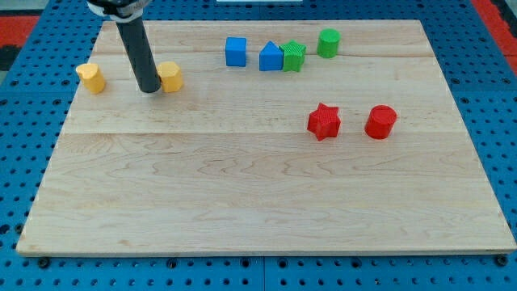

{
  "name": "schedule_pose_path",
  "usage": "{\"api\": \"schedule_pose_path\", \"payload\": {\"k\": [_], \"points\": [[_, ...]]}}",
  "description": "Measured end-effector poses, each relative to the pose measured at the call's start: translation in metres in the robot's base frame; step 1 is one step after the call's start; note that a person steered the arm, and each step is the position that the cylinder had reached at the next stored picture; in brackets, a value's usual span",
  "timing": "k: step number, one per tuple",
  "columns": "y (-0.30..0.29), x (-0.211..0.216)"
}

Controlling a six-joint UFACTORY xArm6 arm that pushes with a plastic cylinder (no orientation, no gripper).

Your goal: Push the yellow hexagon slightly a bit

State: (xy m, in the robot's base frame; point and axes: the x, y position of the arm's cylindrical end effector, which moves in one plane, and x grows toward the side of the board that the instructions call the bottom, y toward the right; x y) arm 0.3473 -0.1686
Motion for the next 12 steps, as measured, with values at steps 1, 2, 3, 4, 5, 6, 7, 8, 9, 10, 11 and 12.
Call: {"api": "schedule_pose_path", "payload": {"k": [1, 2, 3, 4, 5, 6, 7, 8, 9, 10, 11, 12], "points": [[0.004, -0.024], [0.012, -0.035], [0.035, -0.016], [0.044, -0.009], [0.023, -0.028], [0.005, -0.070], [0.000, -0.087], [-0.016, -0.095], [0.000, -0.097], [0.040, -0.056], [0.081, -0.019], [0.069, -0.029]]}}
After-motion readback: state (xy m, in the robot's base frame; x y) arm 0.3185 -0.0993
